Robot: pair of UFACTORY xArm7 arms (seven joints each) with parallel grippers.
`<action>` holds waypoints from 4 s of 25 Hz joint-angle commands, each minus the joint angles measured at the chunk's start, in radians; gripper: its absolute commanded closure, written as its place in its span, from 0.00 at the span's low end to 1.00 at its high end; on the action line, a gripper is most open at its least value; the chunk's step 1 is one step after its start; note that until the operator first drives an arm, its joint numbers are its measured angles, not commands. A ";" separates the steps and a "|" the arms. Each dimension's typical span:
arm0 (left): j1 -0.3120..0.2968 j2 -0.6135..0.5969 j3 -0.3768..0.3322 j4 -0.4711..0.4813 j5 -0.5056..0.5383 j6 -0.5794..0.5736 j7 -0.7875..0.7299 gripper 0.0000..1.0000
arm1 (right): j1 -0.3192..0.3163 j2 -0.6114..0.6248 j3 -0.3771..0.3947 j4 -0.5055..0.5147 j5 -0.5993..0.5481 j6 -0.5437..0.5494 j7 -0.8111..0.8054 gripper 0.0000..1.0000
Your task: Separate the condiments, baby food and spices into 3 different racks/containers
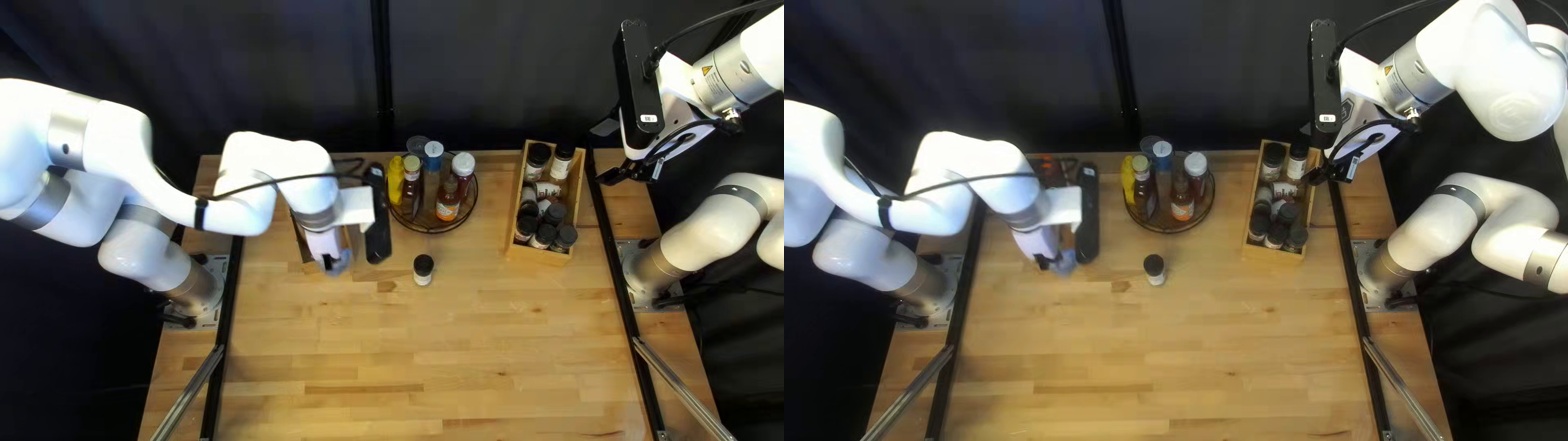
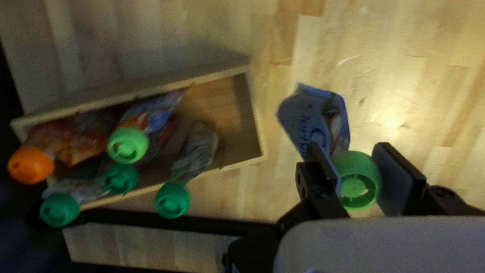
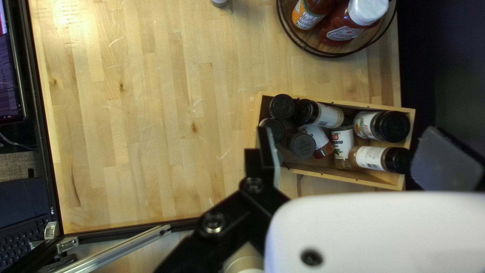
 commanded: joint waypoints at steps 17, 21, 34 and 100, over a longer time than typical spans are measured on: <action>0.044 0.032 0.038 -0.064 0.044 -0.111 -0.013 0.00 | 0.000 0.000 0.000 0.000 0.000 0.000 0.000 0.00; 0.004 0.037 0.002 0.007 0.020 -0.049 -0.007 0.00 | 0.000 0.000 0.000 0.000 0.000 0.000 0.000 0.00; -0.063 -0.081 -0.020 0.214 -0.017 0.174 0.128 0.00 | 0.000 0.000 0.000 0.000 0.000 0.000 0.000 0.00; 0.016 -0.480 -0.094 0.298 0.001 0.368 0.035 0.00 | 0.019 -0.221 0.120 0.049 0.096 -0.121 -0.007 0.00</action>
